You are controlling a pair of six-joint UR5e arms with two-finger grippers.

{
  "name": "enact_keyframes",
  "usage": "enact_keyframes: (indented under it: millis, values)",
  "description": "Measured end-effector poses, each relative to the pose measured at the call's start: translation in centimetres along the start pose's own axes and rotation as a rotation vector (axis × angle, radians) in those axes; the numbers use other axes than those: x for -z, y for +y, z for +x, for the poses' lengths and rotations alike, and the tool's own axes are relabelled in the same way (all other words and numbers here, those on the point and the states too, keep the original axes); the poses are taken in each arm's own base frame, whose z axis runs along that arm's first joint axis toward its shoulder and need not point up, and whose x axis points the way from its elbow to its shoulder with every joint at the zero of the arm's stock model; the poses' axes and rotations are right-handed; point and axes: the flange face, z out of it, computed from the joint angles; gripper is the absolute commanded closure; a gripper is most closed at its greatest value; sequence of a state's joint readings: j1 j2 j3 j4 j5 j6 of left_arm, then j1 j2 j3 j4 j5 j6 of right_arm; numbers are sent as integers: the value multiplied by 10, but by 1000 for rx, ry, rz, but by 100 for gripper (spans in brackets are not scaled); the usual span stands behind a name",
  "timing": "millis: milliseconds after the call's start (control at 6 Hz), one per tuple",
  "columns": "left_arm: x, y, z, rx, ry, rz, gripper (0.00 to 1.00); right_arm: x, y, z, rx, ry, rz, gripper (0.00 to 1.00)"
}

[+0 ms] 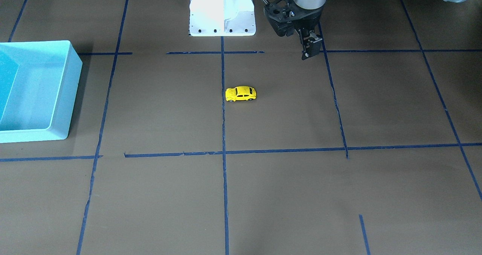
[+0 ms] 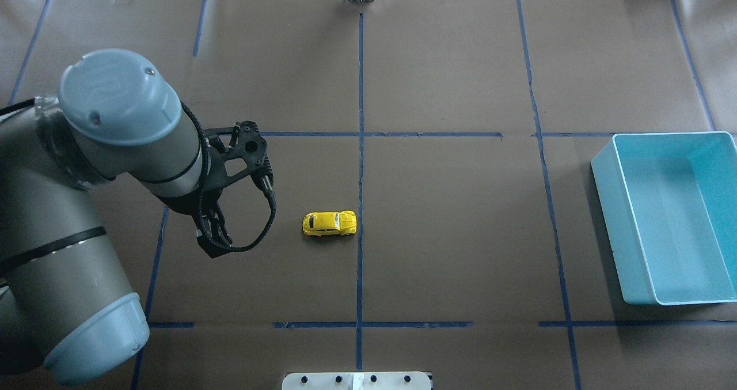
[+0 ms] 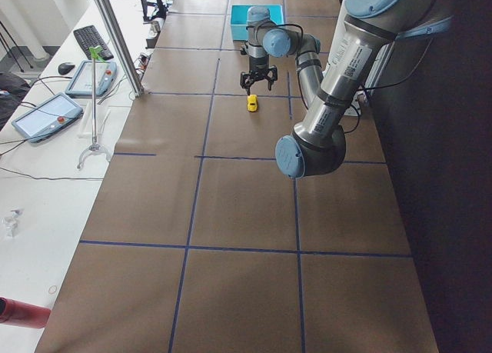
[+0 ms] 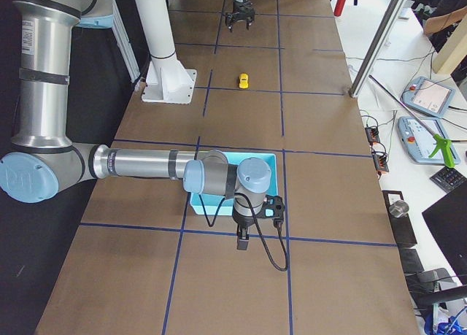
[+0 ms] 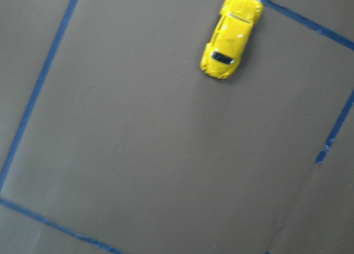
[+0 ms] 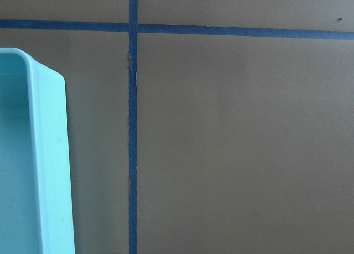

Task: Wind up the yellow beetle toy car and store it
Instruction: 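Reach the left gripper down onto the yellow beetle toy car, then press the left gripper down on the car's roof against the table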

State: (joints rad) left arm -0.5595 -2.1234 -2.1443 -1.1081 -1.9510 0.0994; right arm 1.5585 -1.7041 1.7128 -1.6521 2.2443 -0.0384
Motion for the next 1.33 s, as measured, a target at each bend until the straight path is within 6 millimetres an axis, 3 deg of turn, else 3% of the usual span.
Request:
enact_keyframes:
  millis: [167,500,1333]
  values:
    - [-19,-18,21,-69,-7,59,0,0,0,0,0,0,0,0]
    - [-80,-65,32,-126,-14,112,0,0,0,0,-1,0,-2,0]
    - [-119,-120,20,-204,-32,65,0,0,0,0,-1,-1,-1,0]
